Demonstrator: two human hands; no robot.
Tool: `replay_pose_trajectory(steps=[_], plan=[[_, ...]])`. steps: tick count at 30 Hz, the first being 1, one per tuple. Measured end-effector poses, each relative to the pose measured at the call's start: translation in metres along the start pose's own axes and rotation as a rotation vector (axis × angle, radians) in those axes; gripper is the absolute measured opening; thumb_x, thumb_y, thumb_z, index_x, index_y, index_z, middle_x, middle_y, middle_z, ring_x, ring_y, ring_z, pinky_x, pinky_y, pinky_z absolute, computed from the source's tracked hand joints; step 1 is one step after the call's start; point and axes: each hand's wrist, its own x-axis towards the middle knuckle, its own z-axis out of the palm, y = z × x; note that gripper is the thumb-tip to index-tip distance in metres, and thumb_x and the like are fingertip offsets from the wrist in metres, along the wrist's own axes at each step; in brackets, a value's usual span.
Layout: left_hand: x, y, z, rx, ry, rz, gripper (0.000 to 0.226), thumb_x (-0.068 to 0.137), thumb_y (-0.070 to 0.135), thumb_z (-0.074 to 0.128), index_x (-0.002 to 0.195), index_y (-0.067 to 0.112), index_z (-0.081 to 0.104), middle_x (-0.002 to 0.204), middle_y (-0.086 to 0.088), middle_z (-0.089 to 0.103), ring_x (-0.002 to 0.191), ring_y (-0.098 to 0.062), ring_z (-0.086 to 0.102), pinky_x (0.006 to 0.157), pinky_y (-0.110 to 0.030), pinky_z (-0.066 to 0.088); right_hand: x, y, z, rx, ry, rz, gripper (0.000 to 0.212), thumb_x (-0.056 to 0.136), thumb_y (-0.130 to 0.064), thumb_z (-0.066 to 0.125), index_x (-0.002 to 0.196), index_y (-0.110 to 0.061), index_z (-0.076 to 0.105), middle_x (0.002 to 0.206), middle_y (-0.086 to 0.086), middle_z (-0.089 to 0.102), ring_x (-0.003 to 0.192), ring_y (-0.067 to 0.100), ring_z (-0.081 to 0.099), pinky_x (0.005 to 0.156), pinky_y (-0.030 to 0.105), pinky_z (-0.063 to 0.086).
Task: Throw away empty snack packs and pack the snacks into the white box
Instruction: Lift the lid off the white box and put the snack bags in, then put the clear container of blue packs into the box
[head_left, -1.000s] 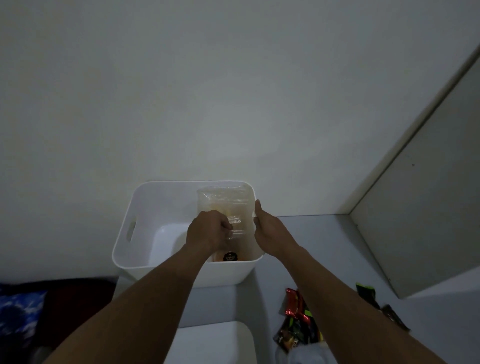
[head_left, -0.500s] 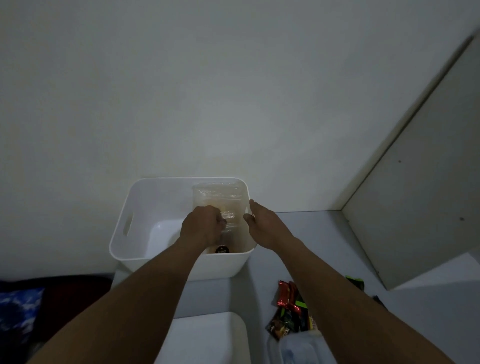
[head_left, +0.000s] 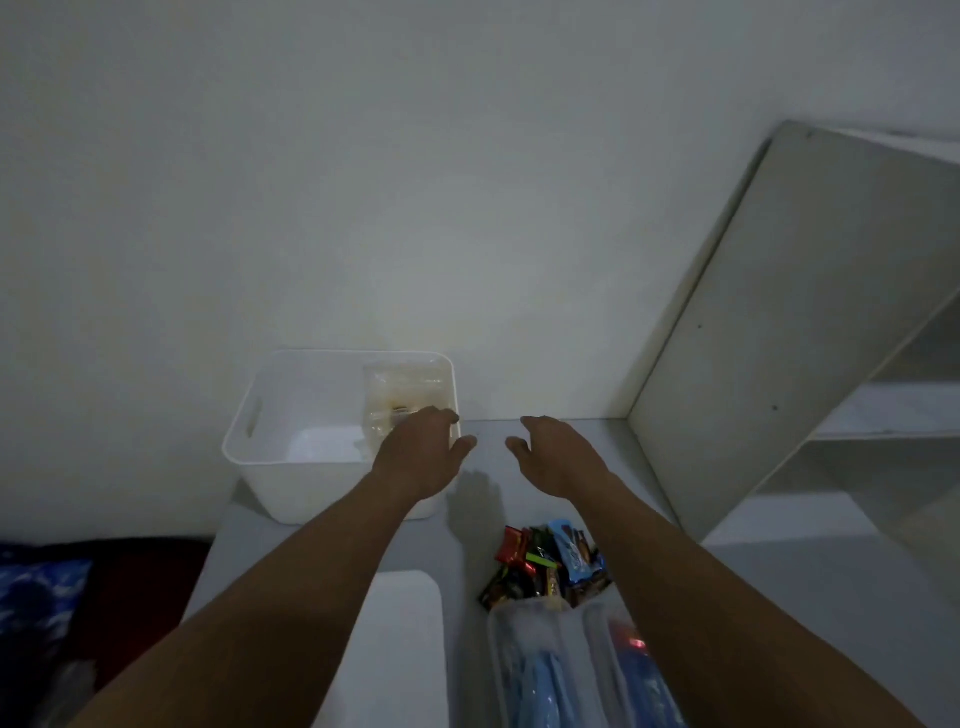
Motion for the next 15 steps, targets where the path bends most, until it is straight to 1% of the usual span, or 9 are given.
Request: replay_pose_trajectory(steps=[3, 6, 8, 9, 10, 11, 12, 15], plan=[[-0.034, 0.026, 0.009, -0.018, 0.021, -0.018, 0.054, 0.094, 0.049, 0.052, 0.134, 0.013, 0.054, 0.134, -0.009, 0.058, 0.123, -0.025, 0.053, 0.101, -0.037, 0.044, -0.032, 0.022, 0.002, -0.018, -0.006, -0.020, 0.061, 0.104, -0.044, 0.035, 0.149, -0.004, 0.032, 0.153, 0.014, 0.039, 0.140, 0.028, 0.036, 0.113, 0.037, 0.030], [-0.071, 0.046, 0.028, -0.023, 0.019, -0.048, 0.057, 0.094, 0.049, 0.053, 0.138, 0.013, 0.050, 0.140, -0.008, 0.053, 0.129, -0.025, 0.048, 0.105, -0.037, 0.040, -0.070, 0.043, 0.014, 0.021, -0.015, -0.026, 0.063, 0.103, -0.045, 0.035, 0.152, -0.005, 0.029, 0.155, 0.013, 0.035, 0.142, 0.027, 0.033, 0.115, 0.036, 0.027], [-0.095, 0.054, 0.047, -0.017, 0.033, -0.061, 0.057, 0.094, 0.048, 0.054, 0.138, 0.012, 0.051, 0.138, -0.009, 0.054, 0.128, -0.026, 0.048, 0.104, -0.037, 0.040, -0.089, 0.057, 0.031, 0.059, -0.038, -0.025, 0.062, 0.103, -0.044, 0.038, 0.149, -0.004, 0.034, 0.152, 0.014, 0.040, 0.139, 0.028, 0.037, 0.114, 0.037, 0.029], [-0.106, 0.056, 0.057, -0.019, 0.032, -0.068, 0.057, 0.093, 0.048, 0.055, 0.137, 0.011, 0.051, 0.137, -0.010, 0.055, 0.126, -0.027, 0.048, 0.104, -0.038, 0.041, -0.099, 0.065, 0.041, 0.091, -0.048, -0.025, 0.056, 0.102, -0.043, 0.040, 0.142, -0.004, 0.044, 0.143, 0.014, 0.049, 0.132, 0.028, 0.044, 0.110, 0.038, 0.034], [-0.116, 0.057, 0.066, -0.021, 0.025, -0.084, 0.057, 0.093, 0.047, 0.055, 0.137, 0.011, 0.052, 0.136, -0.010, 0.055, 0.126, -0.027, 0.049, 0.104, -0.039, 0.042, -0.108, 0.072, 0.052, 0.115, -0.050, -0.029, 0.046, 0.101, -0.042, 0.042, 0.128, -0.007, 0.054, 0.126, 0.013, 0.057, 0.118, 0.028, 0.052, 0.103, 0.039, 0.041], [-0.127, 0.056, 0.077, -0.024, 0.019, -0.103, 0.057, 0.092, 0.048, 0.056, 0.136, 0.011, 0.052, 0.136, -0.011, 0.056, 0.125, -0.028, 0.049, 0.104, -0.040, 0.042, -0.117, 0.078, 0.063, 0.124, -0.044, -0.033, 0.038, 0.100, -0.042, 0.045, 0.114, -0.010, 0.058, 0.111, 0.010, 0.059, 0.105, 0.027, 0.056, 0.093, 0.039, 0.046], [-0.136, 0.056, 0.086, -0.028, 0.013, -0.126, 0.058, 0.092, 0.047, 0.057, 0.136, 0.010, 0.052, 0.135, -0.011, 0.056, 0.125, -0.028, 0.050, 0.103, -0.040, 0.043, -0.126, 0.082, 0.071, 0.122, -0.041, -0.022, 0.035, 0.099, -0.041, 0.046, 0.107, -0.010, 0.058, 0.105, 0.010, 0.060, 0.098, 0.027, 0.057, 0.086, 0.039, 0.048], [-0.160, 0.054, 0.113, -0.024, -0.021, -0.176, 0.056, 0.092, 0.047, 0.056, 0.134, 0.011, 0.053, 0.132, -0.011, 0.058, 0.123, -0.028, 0.050, 0.101, -0.040, 0.044, -0.144, 0.092, 0.096, 0.139, -0.053, 0.019, 0.032, 0.097, -0.040, 0.047, 0.104, -0.010, 0.058, 0.106, 0.013, 0.064, 0.098, 0.031, 0.061, 0.078, 0.037, 0.048]])
